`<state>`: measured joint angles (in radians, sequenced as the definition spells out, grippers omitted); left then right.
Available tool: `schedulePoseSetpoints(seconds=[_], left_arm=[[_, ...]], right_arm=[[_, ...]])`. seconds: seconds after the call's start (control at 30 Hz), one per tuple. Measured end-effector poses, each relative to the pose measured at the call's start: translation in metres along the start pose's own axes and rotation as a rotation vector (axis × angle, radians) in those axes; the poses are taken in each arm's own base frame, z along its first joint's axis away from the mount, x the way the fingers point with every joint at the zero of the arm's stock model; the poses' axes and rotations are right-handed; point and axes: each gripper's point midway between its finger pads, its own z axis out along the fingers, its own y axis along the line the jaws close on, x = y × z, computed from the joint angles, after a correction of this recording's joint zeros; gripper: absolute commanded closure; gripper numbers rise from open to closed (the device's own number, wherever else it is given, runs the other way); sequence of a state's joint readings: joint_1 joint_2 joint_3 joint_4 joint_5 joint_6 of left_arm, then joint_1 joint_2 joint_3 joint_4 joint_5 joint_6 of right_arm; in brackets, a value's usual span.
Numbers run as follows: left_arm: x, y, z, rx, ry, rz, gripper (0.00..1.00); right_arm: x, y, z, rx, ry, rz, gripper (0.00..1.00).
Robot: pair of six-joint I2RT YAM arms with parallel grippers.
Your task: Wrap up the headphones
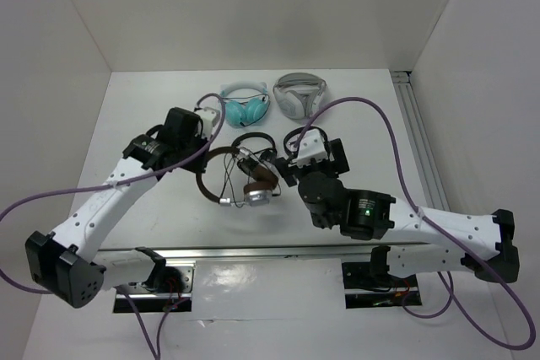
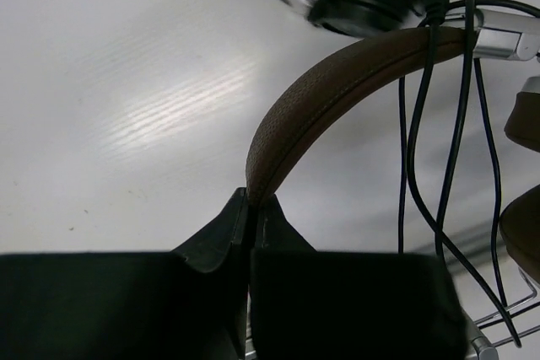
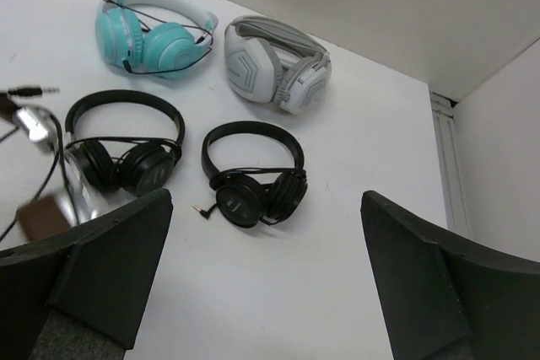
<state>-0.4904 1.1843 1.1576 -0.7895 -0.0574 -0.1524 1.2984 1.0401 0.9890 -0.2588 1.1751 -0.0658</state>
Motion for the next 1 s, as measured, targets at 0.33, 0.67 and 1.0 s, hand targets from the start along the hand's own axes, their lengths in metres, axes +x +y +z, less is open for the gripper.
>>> schedulePoseSetpoints(seconds=[0.33, 0.67, 1.0], left_arm=[[-0.021, 0.113, 0.037, -0.23, 0.0, -0.369, 1.0], [-0.063, 0.237, 0.05, -0.486, -0.122, -0.682, 1.0], [-0.006, 0.296, 0.127, -0.669, 0.024, -0.884, 1.0]], right_arm=[[0.014, 0.016, 0.006, -0.054, 0.026, 0.026, 0.0], [0.039, 0.057, 0.015, -0.133, 0.089, -0.026, 0.0], [0.043, 0.063, 0.009, -0.2, 0.088, 0.015, 0.0]])
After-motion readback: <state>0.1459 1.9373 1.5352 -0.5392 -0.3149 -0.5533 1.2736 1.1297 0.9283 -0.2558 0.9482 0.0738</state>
